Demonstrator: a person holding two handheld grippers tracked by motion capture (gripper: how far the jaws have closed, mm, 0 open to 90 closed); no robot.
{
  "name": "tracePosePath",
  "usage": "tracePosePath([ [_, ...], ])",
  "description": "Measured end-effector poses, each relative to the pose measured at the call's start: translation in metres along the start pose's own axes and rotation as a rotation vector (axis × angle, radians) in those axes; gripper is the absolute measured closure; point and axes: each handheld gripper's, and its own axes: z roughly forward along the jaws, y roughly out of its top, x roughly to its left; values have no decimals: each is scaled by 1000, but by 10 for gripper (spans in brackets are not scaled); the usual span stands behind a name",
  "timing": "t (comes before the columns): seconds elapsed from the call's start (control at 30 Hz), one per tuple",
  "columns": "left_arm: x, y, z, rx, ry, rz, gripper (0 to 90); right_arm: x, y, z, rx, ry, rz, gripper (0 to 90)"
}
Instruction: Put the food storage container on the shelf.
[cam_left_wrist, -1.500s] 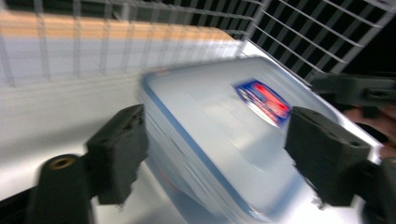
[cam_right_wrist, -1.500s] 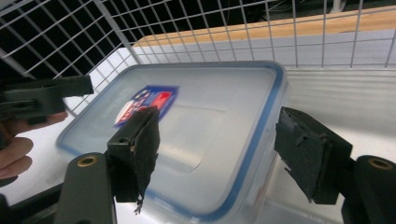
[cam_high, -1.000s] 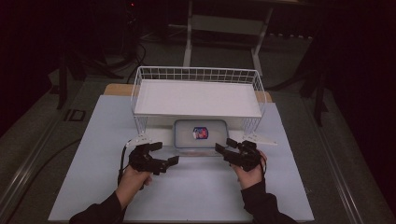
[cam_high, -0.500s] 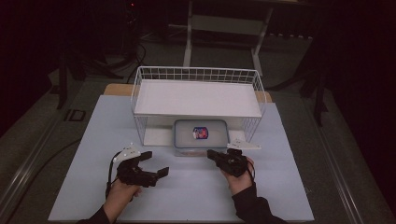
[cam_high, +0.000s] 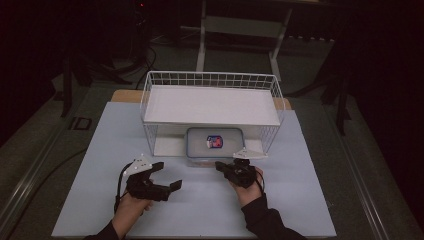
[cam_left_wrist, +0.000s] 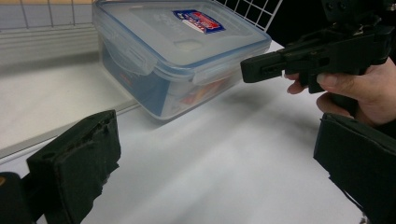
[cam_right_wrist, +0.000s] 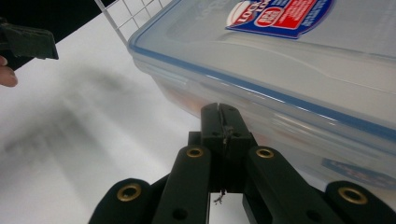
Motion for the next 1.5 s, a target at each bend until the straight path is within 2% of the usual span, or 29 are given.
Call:
tracePosePath([
  [0.1, 1, -1, 1, 0, -3, -7, 8, 0, 2, 4, -2, -3, 3, 899],
  [0.37, 1, -1, 1, 1, 0, 4, 8, -10, 7, 16, -2, -32, 40, 898],
  [0.67, 2, -1, 1, -4, -2, 3, 8, -18, 15, 26, -10, -85, 38, 898],
  [0.93, 3, -1, 1, 0, 1, 6, 8, -25, 20, 31, -11, -113, 33, 898],
  [1.27, 3, -2, 1, 2, 1, 13, 8, -36, 29, 37, -16, -140, 59, 898],
  [1.5, 3, -2, 2, 3, 1, 13, 8, -37, 32, 45, -25, -132, 44, 899],
])
